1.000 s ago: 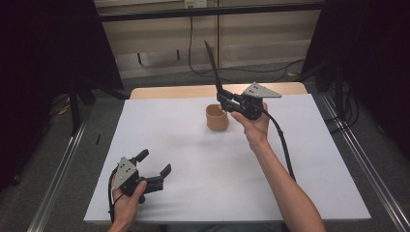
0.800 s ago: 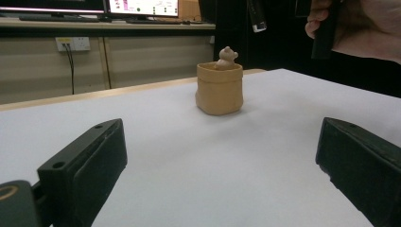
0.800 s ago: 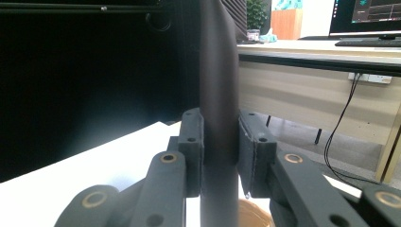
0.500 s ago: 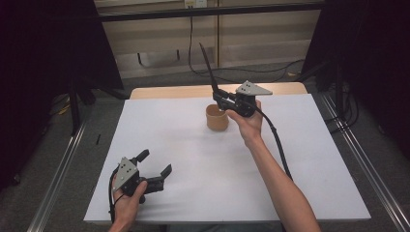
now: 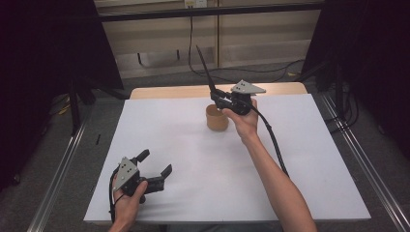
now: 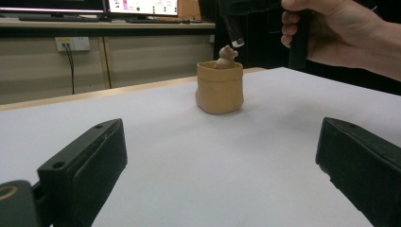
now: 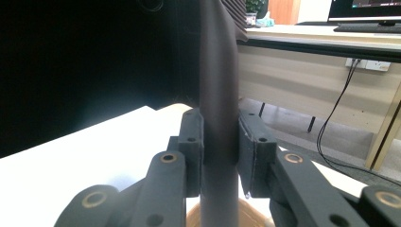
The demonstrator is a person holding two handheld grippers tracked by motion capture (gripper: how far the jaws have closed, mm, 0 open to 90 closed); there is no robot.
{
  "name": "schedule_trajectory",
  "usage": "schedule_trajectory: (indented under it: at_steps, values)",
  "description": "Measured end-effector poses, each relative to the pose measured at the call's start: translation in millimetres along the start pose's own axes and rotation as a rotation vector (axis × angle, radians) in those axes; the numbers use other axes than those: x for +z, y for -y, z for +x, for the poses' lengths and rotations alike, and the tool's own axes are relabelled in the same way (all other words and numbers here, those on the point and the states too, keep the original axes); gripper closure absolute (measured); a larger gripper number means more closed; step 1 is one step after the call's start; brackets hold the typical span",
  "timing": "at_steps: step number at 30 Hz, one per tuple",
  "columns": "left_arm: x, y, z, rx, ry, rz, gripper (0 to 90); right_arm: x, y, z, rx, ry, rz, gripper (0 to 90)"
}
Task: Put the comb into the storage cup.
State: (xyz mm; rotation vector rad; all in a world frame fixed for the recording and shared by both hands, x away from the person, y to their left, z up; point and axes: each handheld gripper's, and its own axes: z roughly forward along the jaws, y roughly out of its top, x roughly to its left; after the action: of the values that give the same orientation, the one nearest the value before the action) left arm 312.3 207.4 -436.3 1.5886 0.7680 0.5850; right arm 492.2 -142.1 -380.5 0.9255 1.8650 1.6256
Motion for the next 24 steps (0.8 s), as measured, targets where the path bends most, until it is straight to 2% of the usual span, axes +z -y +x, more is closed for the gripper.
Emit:
schedule_trajectory:
  at_steps: [11,15,24]
  values:
    - [-0.6,-0.1,0.4,-0.001,0.001,-0.004,3.0,12.8,13.1,-4.1,-0.019,0.001,0.021,73.0]
    - [-0.5,0.0,0.6,0.0,0.002,-0.003,3.0,15.0,16.4,-6.0,-0.013,0.003,0.023,73.0]
    - [-0.3,-0.3,0.3,-0.006,0.003,-0.01,3.0,17.5,21.0,-4.7,-0.033,-0.007,0.045,73.0]
